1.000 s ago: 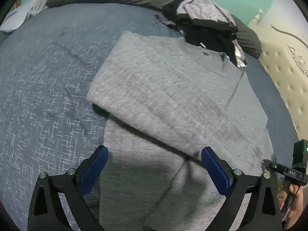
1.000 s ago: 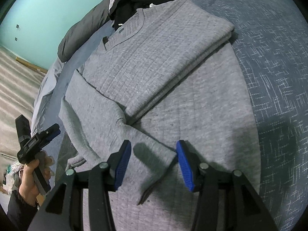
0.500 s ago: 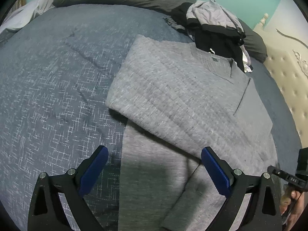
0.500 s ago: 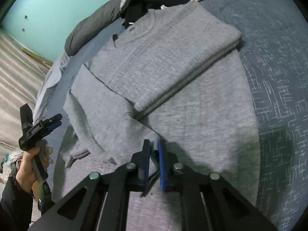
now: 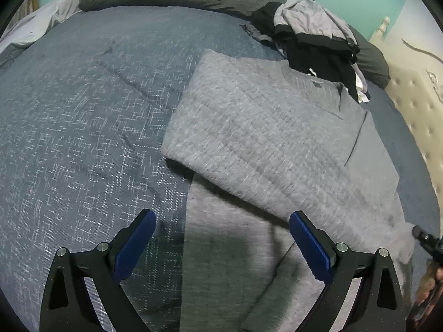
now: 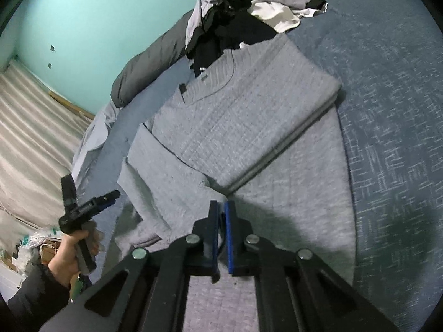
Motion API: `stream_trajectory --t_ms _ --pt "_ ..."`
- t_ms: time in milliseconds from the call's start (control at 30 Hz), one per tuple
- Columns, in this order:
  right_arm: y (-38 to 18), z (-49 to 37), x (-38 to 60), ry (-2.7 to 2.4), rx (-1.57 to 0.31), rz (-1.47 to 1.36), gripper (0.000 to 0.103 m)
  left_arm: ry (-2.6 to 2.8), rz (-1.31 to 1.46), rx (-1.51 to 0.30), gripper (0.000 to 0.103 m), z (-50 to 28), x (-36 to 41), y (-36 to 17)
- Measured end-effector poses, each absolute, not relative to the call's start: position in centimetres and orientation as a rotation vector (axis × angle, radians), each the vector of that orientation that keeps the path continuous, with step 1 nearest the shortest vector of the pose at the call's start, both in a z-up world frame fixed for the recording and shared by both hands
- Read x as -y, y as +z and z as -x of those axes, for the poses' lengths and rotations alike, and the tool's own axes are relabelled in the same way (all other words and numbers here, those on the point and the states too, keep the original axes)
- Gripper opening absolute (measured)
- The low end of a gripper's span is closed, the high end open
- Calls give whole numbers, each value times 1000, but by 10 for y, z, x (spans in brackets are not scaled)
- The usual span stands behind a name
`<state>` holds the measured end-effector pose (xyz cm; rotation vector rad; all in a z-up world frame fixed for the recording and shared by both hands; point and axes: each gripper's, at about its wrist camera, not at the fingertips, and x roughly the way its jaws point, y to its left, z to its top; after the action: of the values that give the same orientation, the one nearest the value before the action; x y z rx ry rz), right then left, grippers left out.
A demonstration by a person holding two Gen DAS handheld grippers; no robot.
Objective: Fold clothes
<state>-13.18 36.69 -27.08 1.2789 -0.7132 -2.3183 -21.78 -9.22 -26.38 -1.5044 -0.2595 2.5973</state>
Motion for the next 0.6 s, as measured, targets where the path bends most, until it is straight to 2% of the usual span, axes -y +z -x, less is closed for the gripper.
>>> stream_trajectory --t_ms 333,600 --pt "-264 127 -406 -2412 806 -1221 3 2649 1534 179 99 220 96 -261" --pt "-290 134 -409 -2398 835 -1319 3 2640 1570 146 99 225 100 -272"
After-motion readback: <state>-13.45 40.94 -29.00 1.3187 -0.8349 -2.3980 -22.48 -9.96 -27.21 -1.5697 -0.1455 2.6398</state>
